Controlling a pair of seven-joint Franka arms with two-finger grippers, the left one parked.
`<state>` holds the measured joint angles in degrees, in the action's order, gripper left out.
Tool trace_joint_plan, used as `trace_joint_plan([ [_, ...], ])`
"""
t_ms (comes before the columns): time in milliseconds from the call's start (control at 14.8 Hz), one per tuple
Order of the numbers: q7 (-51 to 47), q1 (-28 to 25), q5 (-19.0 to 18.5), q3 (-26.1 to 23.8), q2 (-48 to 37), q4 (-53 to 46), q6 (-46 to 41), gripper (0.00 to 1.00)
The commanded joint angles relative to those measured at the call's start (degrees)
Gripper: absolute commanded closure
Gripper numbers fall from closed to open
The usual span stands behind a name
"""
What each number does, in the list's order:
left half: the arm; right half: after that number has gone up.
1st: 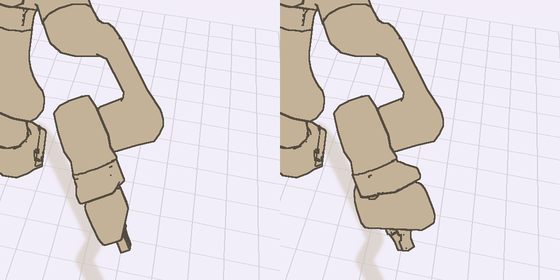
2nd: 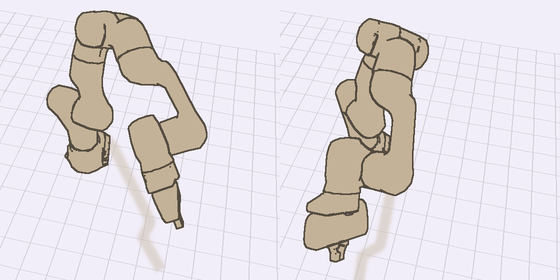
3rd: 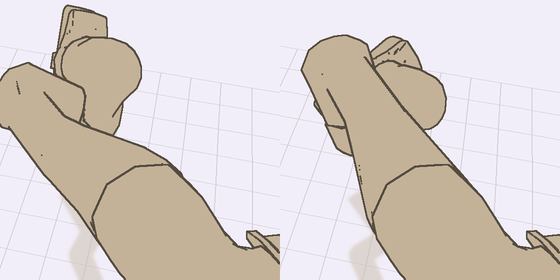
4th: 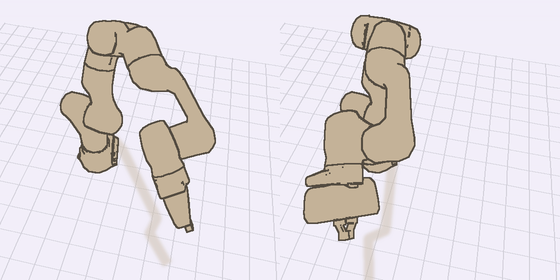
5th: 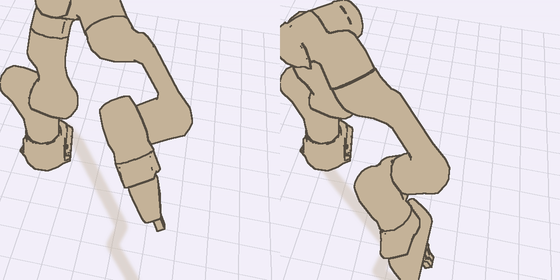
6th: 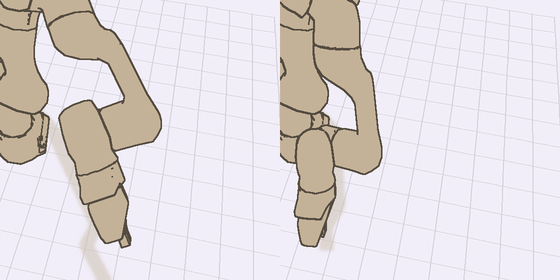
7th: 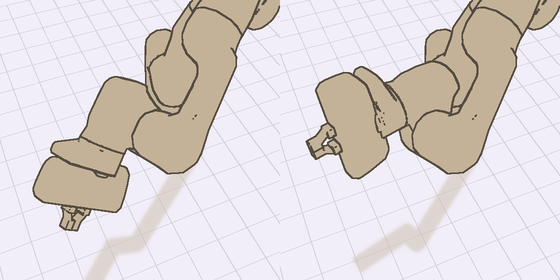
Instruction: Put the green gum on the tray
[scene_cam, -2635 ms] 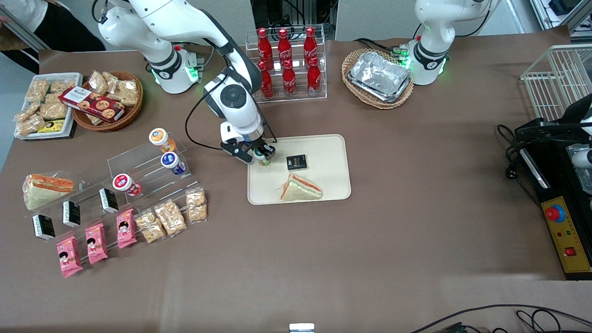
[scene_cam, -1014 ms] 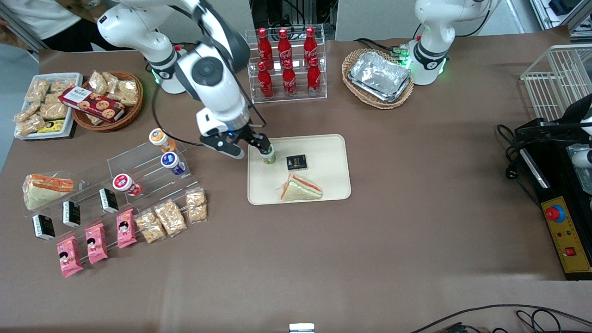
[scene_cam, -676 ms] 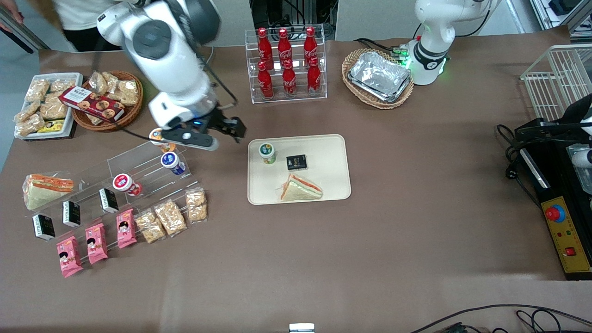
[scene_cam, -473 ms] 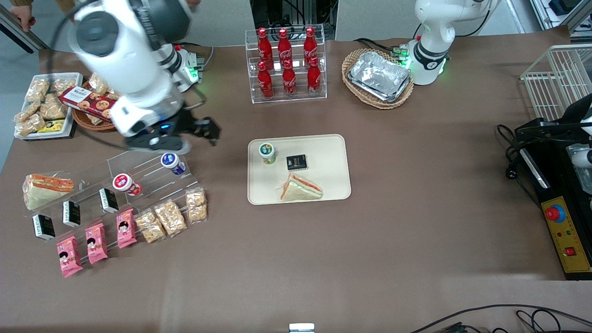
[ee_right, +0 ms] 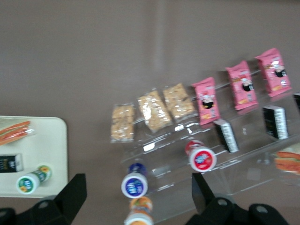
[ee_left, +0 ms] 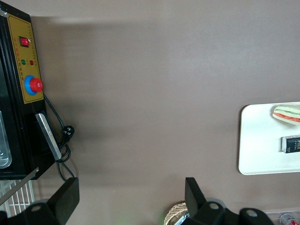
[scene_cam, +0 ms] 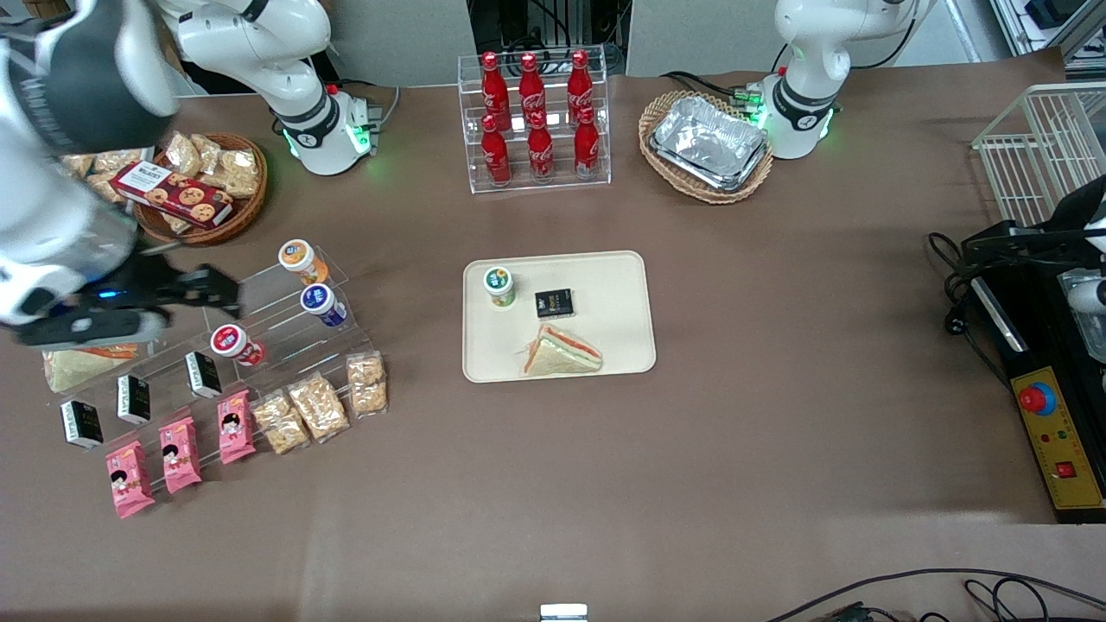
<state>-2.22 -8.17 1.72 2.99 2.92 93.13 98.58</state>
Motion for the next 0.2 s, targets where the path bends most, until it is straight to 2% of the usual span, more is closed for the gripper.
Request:
trace_joint_plan([
  [0,2.0,3.6,0.2,-0.8,0.1,-2.5,-3.4,0.0],
  [135,2.0,3.8,-0.5,-1.0,0.1,-3.0,-4.2,0.0],
])
